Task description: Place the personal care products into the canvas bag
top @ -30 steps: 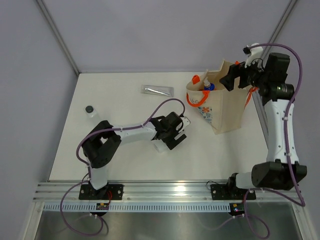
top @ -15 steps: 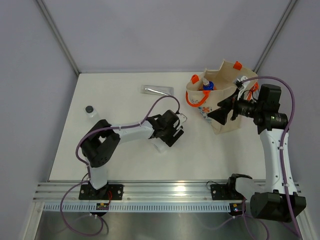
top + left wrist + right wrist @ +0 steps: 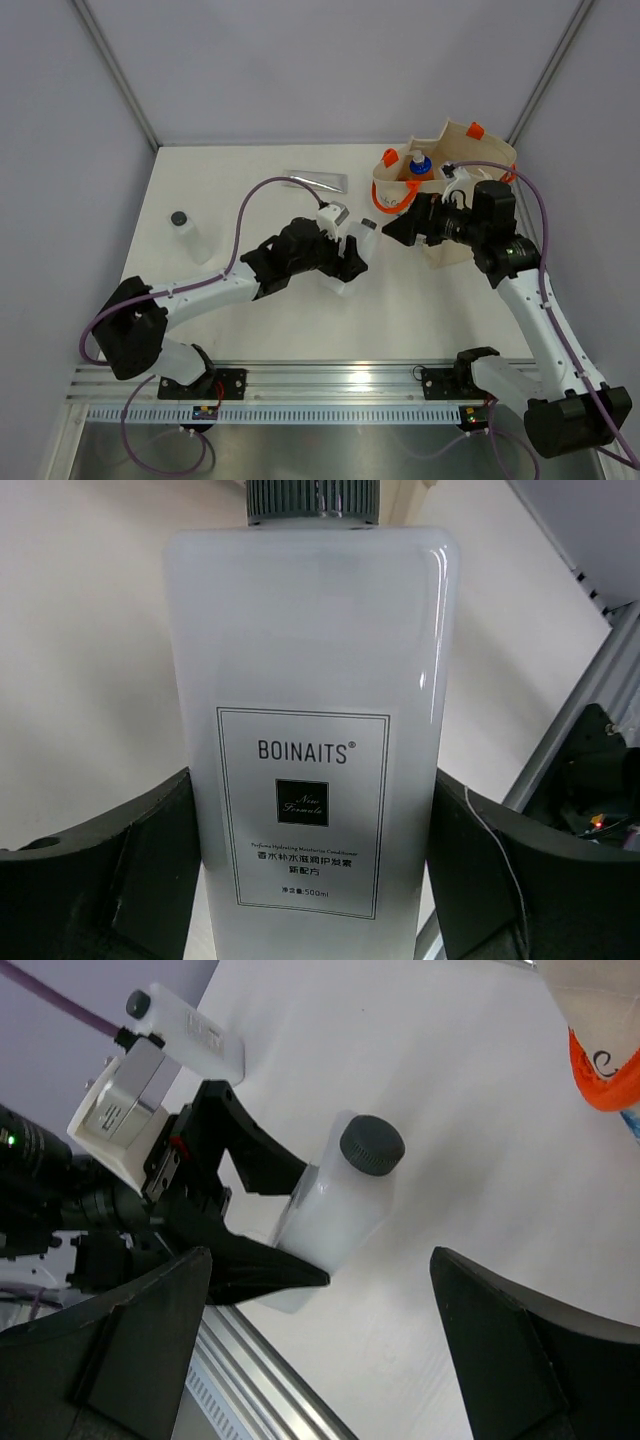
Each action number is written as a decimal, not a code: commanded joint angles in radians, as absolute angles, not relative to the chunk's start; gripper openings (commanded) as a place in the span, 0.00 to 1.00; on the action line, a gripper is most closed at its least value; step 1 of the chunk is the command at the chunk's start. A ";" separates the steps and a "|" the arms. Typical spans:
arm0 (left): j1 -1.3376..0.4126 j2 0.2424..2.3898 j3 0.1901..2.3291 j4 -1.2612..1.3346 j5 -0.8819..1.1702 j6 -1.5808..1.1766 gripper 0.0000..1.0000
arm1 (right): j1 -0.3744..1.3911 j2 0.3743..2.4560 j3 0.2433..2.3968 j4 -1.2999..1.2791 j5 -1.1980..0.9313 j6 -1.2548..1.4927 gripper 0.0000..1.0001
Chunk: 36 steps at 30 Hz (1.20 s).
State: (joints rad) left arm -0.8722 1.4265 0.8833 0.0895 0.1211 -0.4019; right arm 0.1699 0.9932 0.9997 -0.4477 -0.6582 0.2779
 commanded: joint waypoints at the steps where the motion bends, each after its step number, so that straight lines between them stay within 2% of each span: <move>1: -0.876 1.379 0.945 0.354 0.175 -0.460 0.04 | 0.215 1.035 1.011 -0.330 -0.486 0.498 1.00; 7: -0.879 1.373 0.996 0.353 0.216 -0.454 0.04 | 0.261 1.173 1.043 -0.290 -0.500 0.572 0.99; 14: -0.881 1.376 1.031 0.351 0.235 -0.446 0.06 | 0.336 1.250 1.060 -0.299 -0.500 0.561 0.94; 16: -0.881 1.385 1.046 0.350 0.239 -0.446 0.06 | 0.344 1.259 1.063 -0.292 -0.511 0.557 0.83; 17: -0.881 1.388 1.048 0.350 0.245 -0.451 0.10 | 0.342 1.261 1.069 -0.287 -0.518 0.546 0.76; 18: -0.881 1.388 1.049 0.351 0.244 -0.453 0.14 | 0.342 1.259 1.075 -0.290 -0.525 0.537 0.58; 19: -0.881 1.391 1.049 0.351 0.244 -0.456 0.19 | 0.342 1.256 1.081 -0.290 -0.541 0.529 0.49; 20: -0.881 1.390 1.049 0.353 0.241 -0.459 0.32 | 0.342 1.252 1.094 -0.288 -0.552 0.513 0.40; 21: -0.881 1.387 1.048 0.348 0.236 -0.459 0.41 | 0.342 1.249 1.101 -0.291 -0.561 0.502 0.24; 22: -0.881 1.381 1.046 0.351 0.233 -0.459 0.49 | 0.342 1.238 1.106 -0.285 -0.578 0.493 0.17; 23: -0.881 1.373 1.040 0.356 0.236 -0.456 0.65 | 0.342 1.230 1.121 -0.288 -0.581 0.471 0.12; 25: -0.881 1.353 1.017 0.377 0.230 -0.453 0.80 | 0.342 1.220 1.144 -0.304 -0.594 0.443 0.00; 27: -0.881 1.306 1.003 0.376 0.203 -0.436 0.98 | 0.342 1.218 1.192 -0.327 -0.610 0.396 0.00; 32: -0.879 1.175 0.994 0.243 0.097 -0.327 0.99 | 0.315 1.220 1.337 -0.397 -0.646 0.258 0.00; 36: -0.877 1.031 0.974 0.085 0.019 -0.264 0.99 | 0.177 1.258 1.478 -0.399 -0.757 0.256 0.00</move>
